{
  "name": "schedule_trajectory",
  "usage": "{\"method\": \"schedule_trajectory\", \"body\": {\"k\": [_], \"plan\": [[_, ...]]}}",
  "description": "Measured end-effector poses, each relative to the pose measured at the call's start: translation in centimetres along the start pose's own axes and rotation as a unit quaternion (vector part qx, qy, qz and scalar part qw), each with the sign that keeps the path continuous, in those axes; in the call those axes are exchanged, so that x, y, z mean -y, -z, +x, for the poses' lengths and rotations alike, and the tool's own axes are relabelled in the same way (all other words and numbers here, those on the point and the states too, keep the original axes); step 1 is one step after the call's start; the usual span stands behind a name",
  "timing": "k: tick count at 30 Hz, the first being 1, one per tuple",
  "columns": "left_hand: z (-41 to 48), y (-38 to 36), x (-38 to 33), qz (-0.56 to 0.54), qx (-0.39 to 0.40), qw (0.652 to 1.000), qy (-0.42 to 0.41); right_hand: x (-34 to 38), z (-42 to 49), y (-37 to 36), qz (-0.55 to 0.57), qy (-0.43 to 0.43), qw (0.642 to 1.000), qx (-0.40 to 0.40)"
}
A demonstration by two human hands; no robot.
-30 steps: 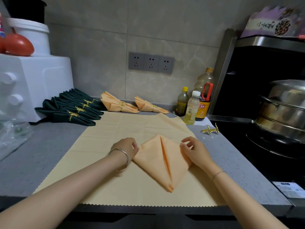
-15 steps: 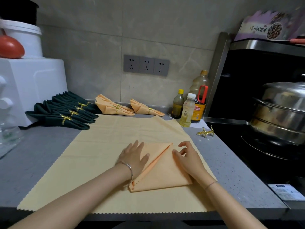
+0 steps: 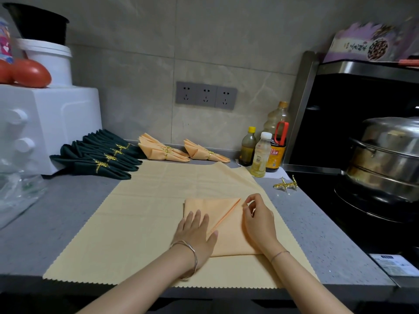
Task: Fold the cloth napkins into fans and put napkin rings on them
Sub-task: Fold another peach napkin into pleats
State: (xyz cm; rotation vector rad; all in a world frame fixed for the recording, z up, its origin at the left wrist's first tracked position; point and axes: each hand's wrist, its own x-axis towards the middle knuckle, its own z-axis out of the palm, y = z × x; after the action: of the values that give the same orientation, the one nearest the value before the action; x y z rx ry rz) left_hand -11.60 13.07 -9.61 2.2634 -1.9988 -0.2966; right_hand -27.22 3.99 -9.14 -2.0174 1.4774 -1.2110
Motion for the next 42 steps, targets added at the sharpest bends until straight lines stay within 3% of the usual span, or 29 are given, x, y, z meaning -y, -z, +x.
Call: {"method": "schedule_trajectory", "body": {"k": [4, 7, 11, 13, 16, 24, 28, 31, 34, 38, 42], "plan": [[-0.4, 0.1, -0.1, 0.006, -0.005, 1.000, -0.012, 0.0, 0.3, 0.0, -0.060, 0.017, 0.998, 0.021], [-0.4, 0.1, -0.2, 0.004, -0.010, 1.000, -0.010, -0.1, 0.4, 0.5, -0.121, 0.110, 0.986, 0.021], [-0.4, -0.1, -0.2, 0.003, -0.017, 1.000, -0.008, 1.1, 0.0, 0.7, -0.178, 0.248, 0.928, 0.214], [-0.4, -0.2, -0.3, 0.005, -0.023, 1.000, -0.004, 1.1, -0.1, 0.4, -0.205, 0.244, 0.898, 0.303], [-0.5, -0.1, -0.2, 0.000, -0.031, 1.000, -0.002, 0.3, 0.4, 0.5, -0.237, 0.182, 0.885, 0.356], [-1.4, -0.1, 1.2, -0.025, -0.024, 0.996, -0.085, -2.0, 3.2, 0.4, -0.260, 0.090, 0.900, 0.338], [-1.4, -0.1, 1.3, -0.030, -0.029, 0.995, -0.092, -2.2, 3.5, 0.3, -0.261, 0.090, 0.897, 0.344], [-1.5, 0.0, 1.2, -0.027, -0.024, 0.995, -0.091, -1.9, 3.5, 1.1, -0.208, 0.091, 0.917, 0.329], [-1.5, 0.1, 1.2, -0.028, -0.021, 0.995, -0.089, -0.6, 2.6, 2.8, -0.150, 0.163, 0.932, 0.286], [-1.5, 0.0, 1.2, -0.042, -0.022, 0.995, -0.089, 1.8, -0.1, 5.9, -0.196, 0.306, 0.872, 0.328], [-1.6, 0.1, 1.2, -0.045, -0.020, 0.995, -0.087, 1.5, -1.3, 7.3, -0.306, 0.370, 0.807, 0.344]]}}
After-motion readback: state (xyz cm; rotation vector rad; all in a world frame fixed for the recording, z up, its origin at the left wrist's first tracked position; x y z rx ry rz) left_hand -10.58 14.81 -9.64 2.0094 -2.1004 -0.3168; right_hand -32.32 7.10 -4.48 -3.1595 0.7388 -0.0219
